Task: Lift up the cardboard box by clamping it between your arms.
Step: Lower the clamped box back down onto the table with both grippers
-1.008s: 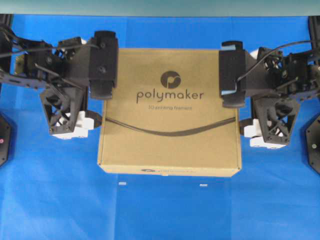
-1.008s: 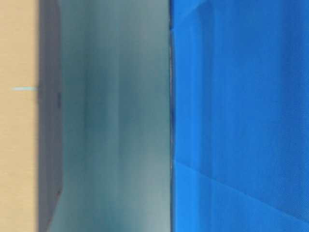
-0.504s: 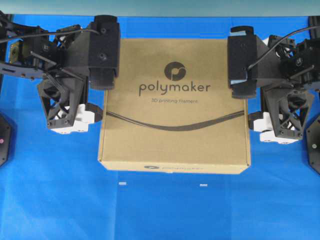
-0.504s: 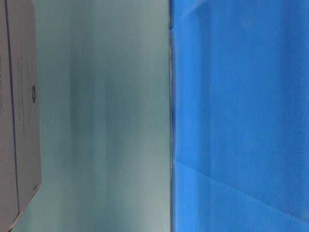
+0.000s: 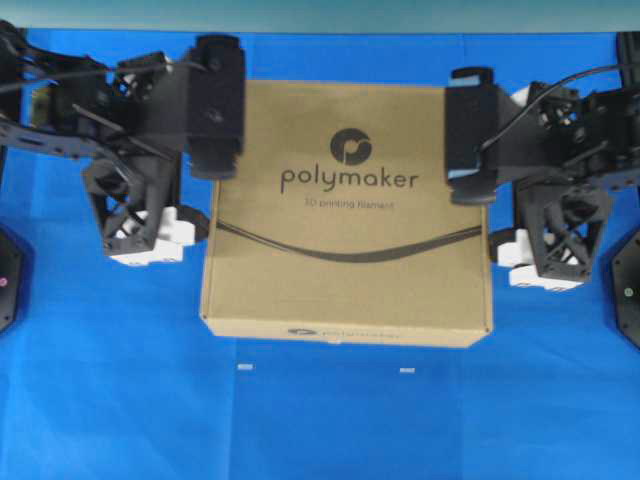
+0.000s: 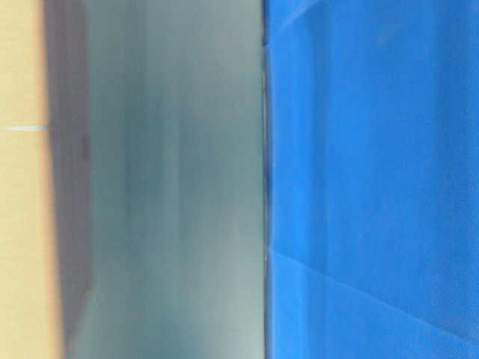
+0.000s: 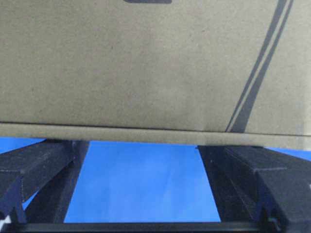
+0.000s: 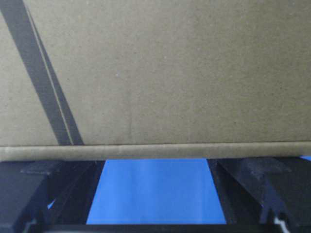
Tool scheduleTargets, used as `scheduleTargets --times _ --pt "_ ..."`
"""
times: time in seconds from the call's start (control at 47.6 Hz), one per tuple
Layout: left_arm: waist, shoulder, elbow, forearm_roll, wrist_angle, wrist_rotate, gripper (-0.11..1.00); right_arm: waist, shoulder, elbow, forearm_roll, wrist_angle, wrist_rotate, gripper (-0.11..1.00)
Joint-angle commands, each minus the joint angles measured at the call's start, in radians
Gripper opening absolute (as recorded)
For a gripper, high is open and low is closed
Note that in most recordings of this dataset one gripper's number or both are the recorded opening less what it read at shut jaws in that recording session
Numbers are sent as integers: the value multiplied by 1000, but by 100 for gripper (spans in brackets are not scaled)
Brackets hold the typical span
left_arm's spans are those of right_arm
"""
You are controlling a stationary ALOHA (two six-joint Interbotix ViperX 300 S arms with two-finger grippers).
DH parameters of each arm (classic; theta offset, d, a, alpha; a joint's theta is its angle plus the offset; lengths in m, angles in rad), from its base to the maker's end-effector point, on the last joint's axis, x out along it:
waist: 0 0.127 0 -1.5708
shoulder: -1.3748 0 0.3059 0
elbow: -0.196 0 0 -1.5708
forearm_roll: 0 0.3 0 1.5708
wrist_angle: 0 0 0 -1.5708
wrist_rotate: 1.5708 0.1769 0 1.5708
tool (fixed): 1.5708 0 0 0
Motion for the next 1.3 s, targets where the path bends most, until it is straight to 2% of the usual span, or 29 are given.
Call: scheduleTargets --times 0.0,0.168,0.42,0.546,0.903,1.28 --pt "3 -6 11 0 -100 -9 86 -6 0 17 2 -89 12 100" --pt "14 -8 115 0 -224 -9 86 -18 0 107 2 -207 11 100" --pt "21 3 232 0 -319 -9 86 -18 31 219 2 -356 8 100" --pt "23 17 288 0 -419 -14 86 -20 58 262 2 -425 6 100" --pt "25 117 373 0 -540 -25 86 -21 158 353 2 -603 -44 100" --pt "25 183 416 0 -594 -28 86 -21 245 376 2 -661 -44 100"
